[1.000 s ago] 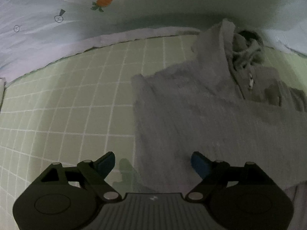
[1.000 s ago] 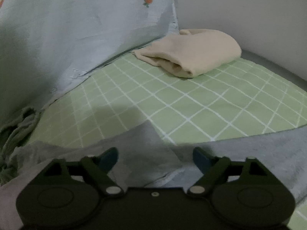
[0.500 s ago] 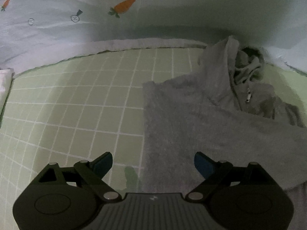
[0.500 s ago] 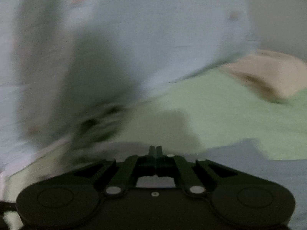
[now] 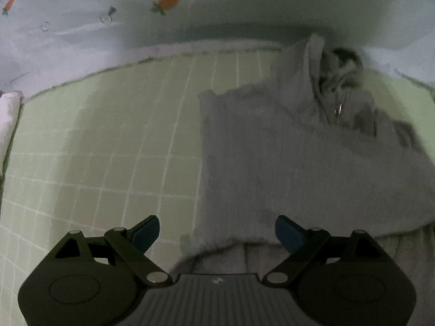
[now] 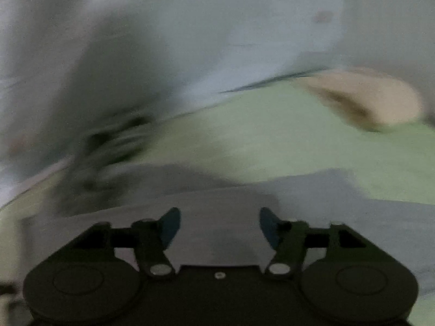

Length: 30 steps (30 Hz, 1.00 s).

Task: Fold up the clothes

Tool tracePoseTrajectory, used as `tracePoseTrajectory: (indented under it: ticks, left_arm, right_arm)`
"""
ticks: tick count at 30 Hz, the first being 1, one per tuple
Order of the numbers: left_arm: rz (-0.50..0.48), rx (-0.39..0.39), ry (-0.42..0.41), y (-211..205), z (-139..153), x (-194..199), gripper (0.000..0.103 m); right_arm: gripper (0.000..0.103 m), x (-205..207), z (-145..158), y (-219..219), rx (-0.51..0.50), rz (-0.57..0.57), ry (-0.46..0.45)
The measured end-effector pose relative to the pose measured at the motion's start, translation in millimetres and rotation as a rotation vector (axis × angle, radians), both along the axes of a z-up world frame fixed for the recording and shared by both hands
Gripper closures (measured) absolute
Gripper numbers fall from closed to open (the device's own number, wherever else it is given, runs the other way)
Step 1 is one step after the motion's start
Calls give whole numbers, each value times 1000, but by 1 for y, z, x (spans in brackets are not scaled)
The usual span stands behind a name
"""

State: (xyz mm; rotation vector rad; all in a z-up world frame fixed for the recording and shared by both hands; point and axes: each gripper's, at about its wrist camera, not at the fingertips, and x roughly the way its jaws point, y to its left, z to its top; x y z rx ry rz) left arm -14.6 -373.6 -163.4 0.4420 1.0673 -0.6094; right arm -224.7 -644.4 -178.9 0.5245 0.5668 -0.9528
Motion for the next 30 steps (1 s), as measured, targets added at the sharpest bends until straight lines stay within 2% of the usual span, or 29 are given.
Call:
tracePoseTrajectory:
  ticks: [3,5,9,10,12,13,14,15,19,22,27,29,30]
  left_arm:
    - [-21,33,21,-7,-10,-3,11]
    - [-35,54,29,-11,-17,-5,11]
    - [-42,81,53,-13,-29,-6,9]
    - [-34,77,58,-12,-31,-6,8]
    - [-25,73,69,-11,-33,-3,3]
    - [-20,72,77,-11,-35,-1,2]
    - [-9,67,91,-9,-38,2,0]
    - [-1,59,102,-8,-39,4,0]
    - [5,42,115,-5,-41,7,0]
    - [-1,37,109,-6,-43,7,0]
    - [-7,31,107,-4,-45,5,0]
    - [-8,29,104,-3,-44,5,0]
    - [-8,28,103,-3,-44,5,0]
  right_arm:
    - [22,-32,-9,-20,-9,-178,42]
    - [18,-50,-15,-33,20,-269,58]
    - [17,-63,-24,-37,65,-285,17]
    - [19,-66,-26,-38,76,-289,7]
    - [46,-66,-25,-38,85,-279,-18]
    - [67,-63,-23,-37,83,-265,-33]
    - [77,-60,-20,-35,81,-251,-48]
    - [80,-58,-17,-34,79,-237,-63]
    - [82,-47,-6,-29,71,-181,-123]
    - [82,-20,13,-19,67,-64,-202]
    - [82,-6,12,-9,52,6,-179]
    - [76,0,12,-4,45,34,-169]
    - [68,2,12,-2,42,48,-164]
